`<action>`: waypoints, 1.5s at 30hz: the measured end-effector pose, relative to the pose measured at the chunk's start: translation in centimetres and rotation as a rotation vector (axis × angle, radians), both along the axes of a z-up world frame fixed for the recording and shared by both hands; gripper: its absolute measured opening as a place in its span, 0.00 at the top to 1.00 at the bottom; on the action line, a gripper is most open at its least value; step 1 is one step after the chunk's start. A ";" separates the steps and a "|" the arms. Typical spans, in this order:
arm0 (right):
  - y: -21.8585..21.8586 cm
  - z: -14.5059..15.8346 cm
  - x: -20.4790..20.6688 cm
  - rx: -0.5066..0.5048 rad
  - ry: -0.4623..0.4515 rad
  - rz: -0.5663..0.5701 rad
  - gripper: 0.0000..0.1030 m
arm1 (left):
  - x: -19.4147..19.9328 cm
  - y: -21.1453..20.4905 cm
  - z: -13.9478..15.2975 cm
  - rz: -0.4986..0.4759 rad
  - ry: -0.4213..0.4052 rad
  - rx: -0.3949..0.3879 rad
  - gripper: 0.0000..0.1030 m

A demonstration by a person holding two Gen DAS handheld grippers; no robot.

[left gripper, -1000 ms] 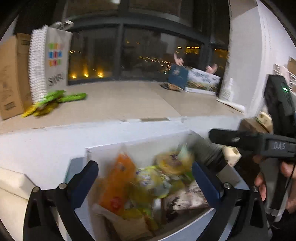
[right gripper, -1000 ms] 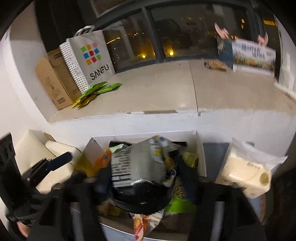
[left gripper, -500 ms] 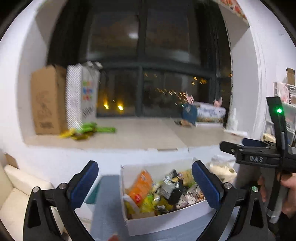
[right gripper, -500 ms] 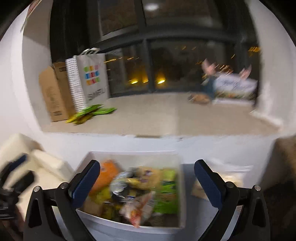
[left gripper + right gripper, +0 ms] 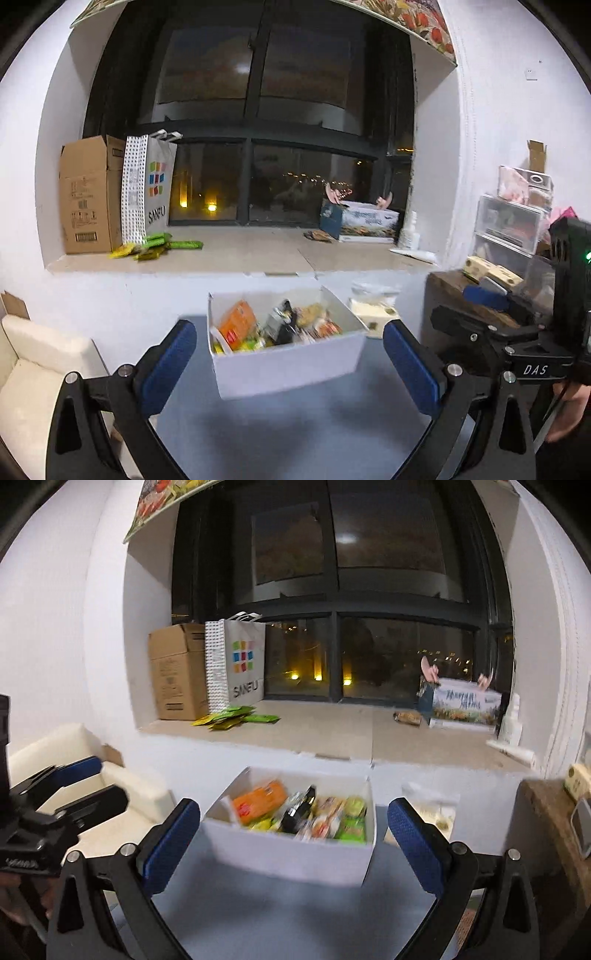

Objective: Organize snacks

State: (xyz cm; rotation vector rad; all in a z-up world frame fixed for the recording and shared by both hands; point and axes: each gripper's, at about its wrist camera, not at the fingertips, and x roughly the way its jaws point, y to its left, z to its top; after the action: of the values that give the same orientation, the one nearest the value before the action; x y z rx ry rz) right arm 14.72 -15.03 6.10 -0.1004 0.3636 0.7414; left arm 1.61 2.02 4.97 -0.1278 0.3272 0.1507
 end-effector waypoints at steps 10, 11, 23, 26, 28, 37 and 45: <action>-6.6 -3.7 -4.4 0.055 0.138 -0.081 0.00 | -2.2 -2.0 -3.0 -0.010 0.067 -0.032 0.00; -6.7 -3.5 -4.6 0.052 0.129 -0.080 0.00 | -2.1 -2.1 -3.0 -0.015 0.068 -0.033 0.00; -6.2 -3.6 -5.1 0.033 0.123 -0.058 0.00 | -1.7 -2.2 -2.9 -0.012 0.082 -0.028 0.00; -6.3 -3.6 -5.3 0.032 0.120 -0.056 0.00 | -1.7 -2.2 -2.9 -0.011 0.083 -0.026 0.00; -6.2 -3.6 -5.3 0.030 0.121 -0.057 0.00 | -1.7 -2.3 -2.9 -0.011 0.084 -0.024 0.00; -6.0 -3.6 -5.4 0.022 0.120 -0.051 0.00 | -1.7 -2.3 -2.9 -0.012 0.088 -0.022 0.00; -5.7 -3.7 -5.4 0.015 0.120 -0.045 0.00 | -1.6 -2.3 -2.9 -0.015 0.092 -0.021 0.00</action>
State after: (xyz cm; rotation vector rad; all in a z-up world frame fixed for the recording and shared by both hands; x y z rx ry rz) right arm 9.29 -20.78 2.38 -0.0330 0.4730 0.7074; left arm 0.03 -0.27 2.05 -0.1395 0.4216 0.1381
